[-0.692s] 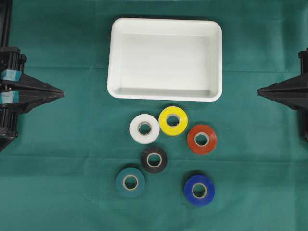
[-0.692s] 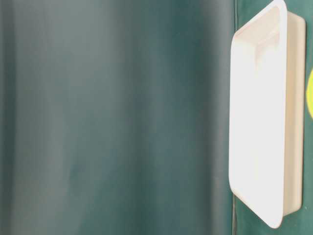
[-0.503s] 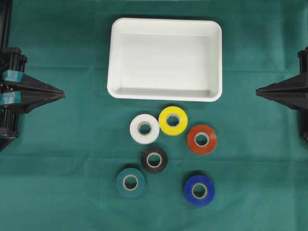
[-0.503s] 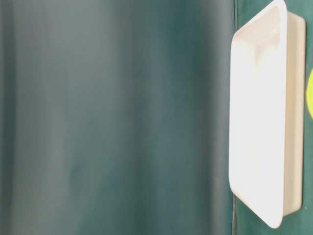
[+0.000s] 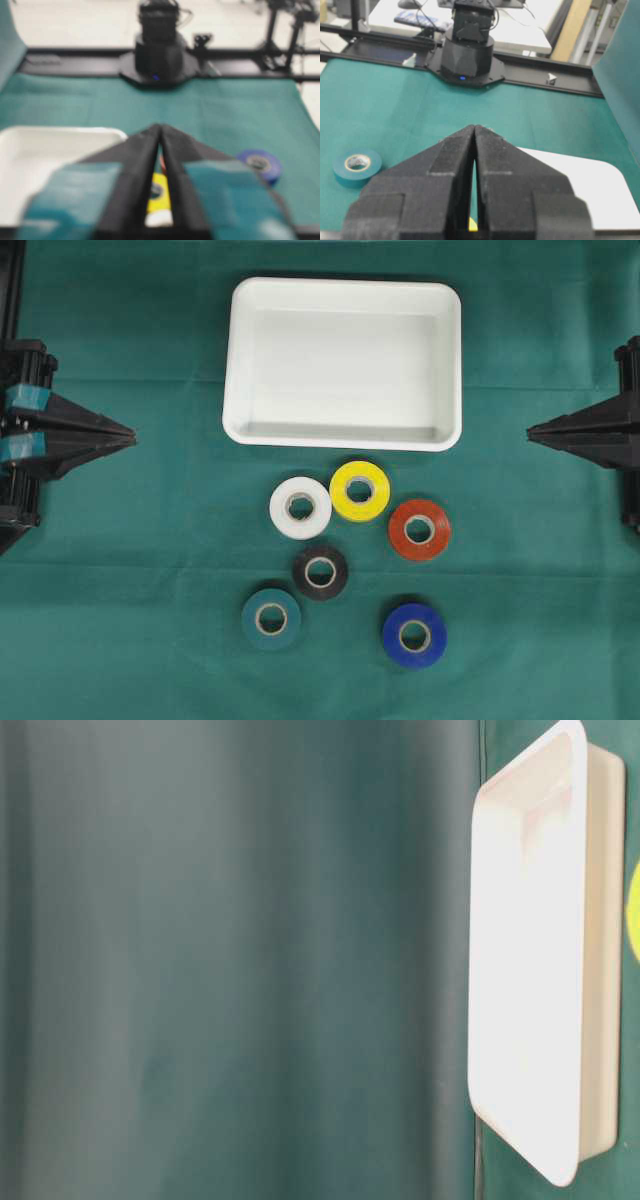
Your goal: Pick up the tape from a random location and place it into the white case.
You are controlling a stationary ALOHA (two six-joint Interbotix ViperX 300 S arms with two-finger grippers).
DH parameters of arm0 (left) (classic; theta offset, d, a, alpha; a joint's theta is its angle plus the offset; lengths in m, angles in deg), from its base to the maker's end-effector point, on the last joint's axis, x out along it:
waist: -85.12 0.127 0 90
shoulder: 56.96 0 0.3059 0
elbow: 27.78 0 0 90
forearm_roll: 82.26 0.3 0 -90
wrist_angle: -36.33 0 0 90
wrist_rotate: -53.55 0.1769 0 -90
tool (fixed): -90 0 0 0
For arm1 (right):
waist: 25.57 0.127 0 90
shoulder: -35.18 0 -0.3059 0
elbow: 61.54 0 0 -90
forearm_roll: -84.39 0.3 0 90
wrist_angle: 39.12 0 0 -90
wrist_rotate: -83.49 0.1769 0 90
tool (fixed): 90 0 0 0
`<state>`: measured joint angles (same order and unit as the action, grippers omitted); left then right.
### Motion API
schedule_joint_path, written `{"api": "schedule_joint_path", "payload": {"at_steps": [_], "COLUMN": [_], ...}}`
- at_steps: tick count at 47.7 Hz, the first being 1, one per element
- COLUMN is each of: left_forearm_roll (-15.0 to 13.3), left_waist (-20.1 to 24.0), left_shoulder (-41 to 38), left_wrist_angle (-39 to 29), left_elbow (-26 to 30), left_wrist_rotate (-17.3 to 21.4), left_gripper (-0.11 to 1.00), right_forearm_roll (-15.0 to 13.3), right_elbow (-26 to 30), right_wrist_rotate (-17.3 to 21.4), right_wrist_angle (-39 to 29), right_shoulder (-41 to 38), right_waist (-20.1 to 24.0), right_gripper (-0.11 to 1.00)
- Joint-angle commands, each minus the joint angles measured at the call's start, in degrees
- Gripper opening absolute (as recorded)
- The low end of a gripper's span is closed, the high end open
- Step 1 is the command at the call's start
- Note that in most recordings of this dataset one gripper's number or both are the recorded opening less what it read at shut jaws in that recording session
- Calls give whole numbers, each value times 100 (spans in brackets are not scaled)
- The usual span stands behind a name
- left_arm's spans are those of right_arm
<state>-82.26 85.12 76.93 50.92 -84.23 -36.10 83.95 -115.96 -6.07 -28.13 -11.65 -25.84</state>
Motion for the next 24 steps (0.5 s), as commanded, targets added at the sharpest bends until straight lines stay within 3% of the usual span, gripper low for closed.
{"api": "schedule_joint_path", "payload": {"at_steps": [1, 6, 10, 14, 19, 24], "left_forearm_roll": [-9, -9, -9, -9, -9, -9], "left_waist": [9, 9, 9, 0, 9, 9], "left_shoulder": [-35, -35, -44, -35, -44, -44], "left_wrist_angle": [26, 26, 35, 35, 26, 26], "left_elbow": [167, 176, 176, 176, 185, 185], "left_wrist_rotate": [9, 9, 0, 0, 0, 0], "left_gripper": [25, 54, 79, 96, 99, 99], "right_forearm_roll": [9, 18, 35, 35, 35, 35], "right_elbow": [176, 193, 211, 229, 246, 272], "right_wrist_rotate": [9, 26, 88, 132, 132, 141], "right_wrist_angle": [-26, -123, -158, -167, -167, -185], "right_shoulder": [-35, -44, -62, -105, -149, -167], "right_waist": [-9, -9, -9, -9, -9, -9], "right_gripper": [0, 11, 32, 60, 86, 91]}}
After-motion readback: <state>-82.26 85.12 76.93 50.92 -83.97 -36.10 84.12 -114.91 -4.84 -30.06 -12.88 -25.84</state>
